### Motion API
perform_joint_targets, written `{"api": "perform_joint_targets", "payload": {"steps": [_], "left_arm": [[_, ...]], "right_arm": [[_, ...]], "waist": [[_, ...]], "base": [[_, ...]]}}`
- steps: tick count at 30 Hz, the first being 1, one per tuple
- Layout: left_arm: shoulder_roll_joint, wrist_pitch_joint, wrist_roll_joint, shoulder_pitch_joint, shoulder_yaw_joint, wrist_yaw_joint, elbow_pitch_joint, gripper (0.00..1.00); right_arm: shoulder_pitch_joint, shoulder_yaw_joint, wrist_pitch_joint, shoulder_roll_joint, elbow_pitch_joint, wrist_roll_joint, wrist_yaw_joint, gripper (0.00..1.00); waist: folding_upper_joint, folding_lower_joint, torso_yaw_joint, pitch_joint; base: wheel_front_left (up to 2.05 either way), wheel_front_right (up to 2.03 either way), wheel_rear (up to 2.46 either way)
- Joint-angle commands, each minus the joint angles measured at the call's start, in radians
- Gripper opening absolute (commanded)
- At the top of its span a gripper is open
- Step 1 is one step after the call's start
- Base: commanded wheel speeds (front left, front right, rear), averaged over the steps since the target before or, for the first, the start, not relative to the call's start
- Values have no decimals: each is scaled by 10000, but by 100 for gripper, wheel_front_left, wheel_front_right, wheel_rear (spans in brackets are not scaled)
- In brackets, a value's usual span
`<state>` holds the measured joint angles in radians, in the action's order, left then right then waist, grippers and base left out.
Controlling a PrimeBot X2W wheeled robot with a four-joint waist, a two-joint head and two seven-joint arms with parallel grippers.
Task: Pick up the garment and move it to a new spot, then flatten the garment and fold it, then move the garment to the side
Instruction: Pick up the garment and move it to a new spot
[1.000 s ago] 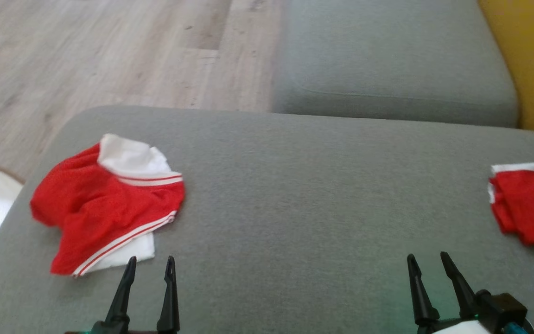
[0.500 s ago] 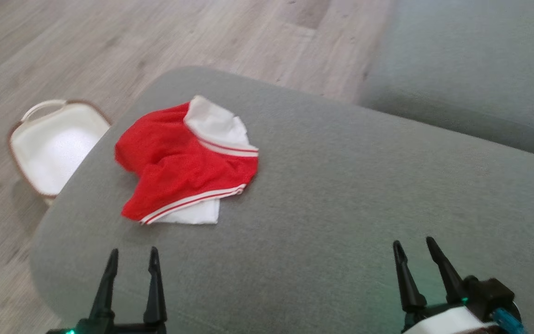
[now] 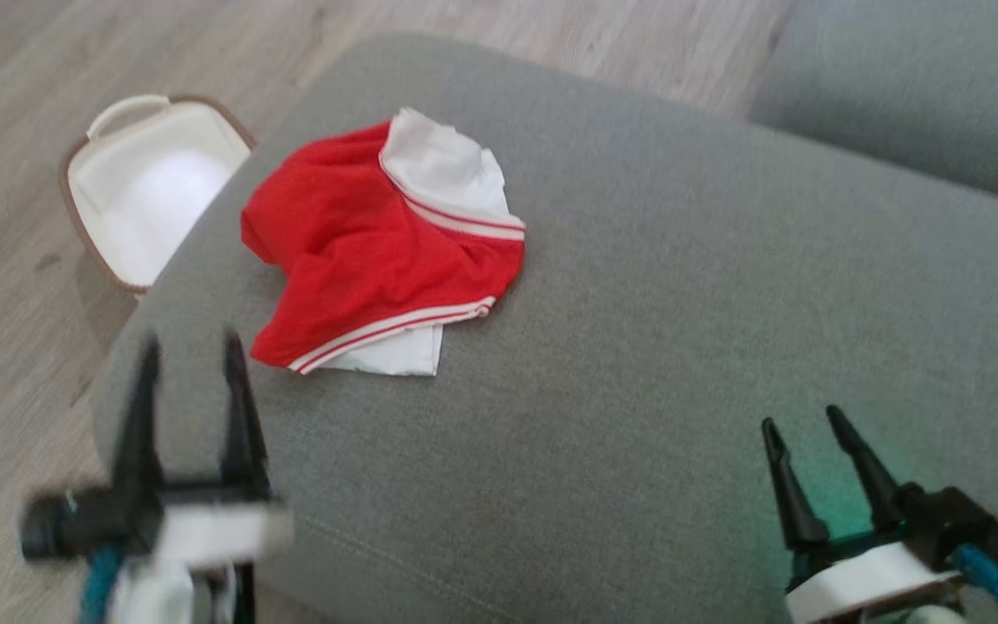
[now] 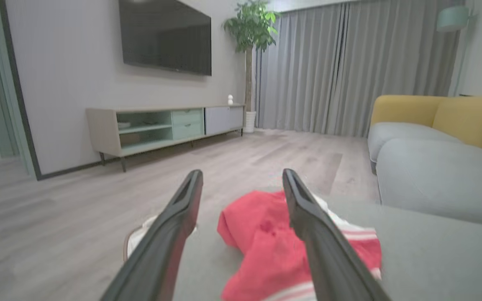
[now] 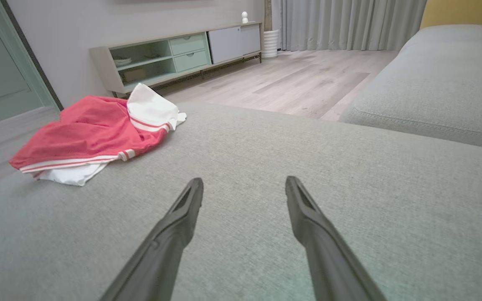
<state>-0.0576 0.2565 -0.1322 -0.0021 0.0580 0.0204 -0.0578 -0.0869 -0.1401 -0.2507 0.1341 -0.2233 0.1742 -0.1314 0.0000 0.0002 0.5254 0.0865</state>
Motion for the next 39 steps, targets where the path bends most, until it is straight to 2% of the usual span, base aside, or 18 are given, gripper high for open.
{"api": "perform_joint_targets", "payload": {"steps": [1,6,9,13,21,28,29,30,35,39], "left_arm": [[-28,53,56,-1052,-490,-92,373,100],[-340,53,162,-3155,-541,-702,-512,100],[-491,-65,92,-4549,-273,-1021,-1899,100],[-496,-804,-326,-6381,-61,-1263,-3973,100],[-394,-3330,-1206,-8870,-135,-1353,-8240,100],[-413,-3965,-1913,-9462,-273,-1469,-10409,100],[-458,-3936,-1989,-9480,-254,-1482,-10622,96],[-520,-3835,-2045,-9500,-226,-1491,-10779,0],[-867,-2812,-2210,-9584,194,-1506,-10910,0],[-1337,-1869,-2222,-9749,733,-1508,-10706,0]], "right_arm": [[522,-179,-110,378,382,-71,7,100],[915,-290,-110,1195,631,-203,7,100],[1182,-351,-110,1682,805,-247,7,100],[1452,-340,-33,2225,1066,-253,7,100],[1710,-256,559,3016,2005,-190,7,100],[1962,-267,751,3089,2341,-189,7,100],[1995,-237,742,3048,2351,-195,7,100],[2010,-226,727,3008,2343,-199,7,100],[1983,-209,495,2721,2045,-191,7,100],[1952,-330,201,2283,1555,-151,7,100]], "waist": [[0,-2,-168,777],[0,-2,-415,1858],[0,-2,-520,2386],[0,-2,-628,2962],[0,-2,-839,3890],[0,-2,-1228,4138],[0,-2,-1292,4139],[0,-2,-1348,4114],[0,-2,-1602,3713],[0,-2,-1873,2914]], "base": [[0,0,0],[0,0,0],[0,0,0],[0,0,0],[0,0,0],[0,0,0],[0,0,0],[0,0,0],[0,0,0],[0,0,0]]}}
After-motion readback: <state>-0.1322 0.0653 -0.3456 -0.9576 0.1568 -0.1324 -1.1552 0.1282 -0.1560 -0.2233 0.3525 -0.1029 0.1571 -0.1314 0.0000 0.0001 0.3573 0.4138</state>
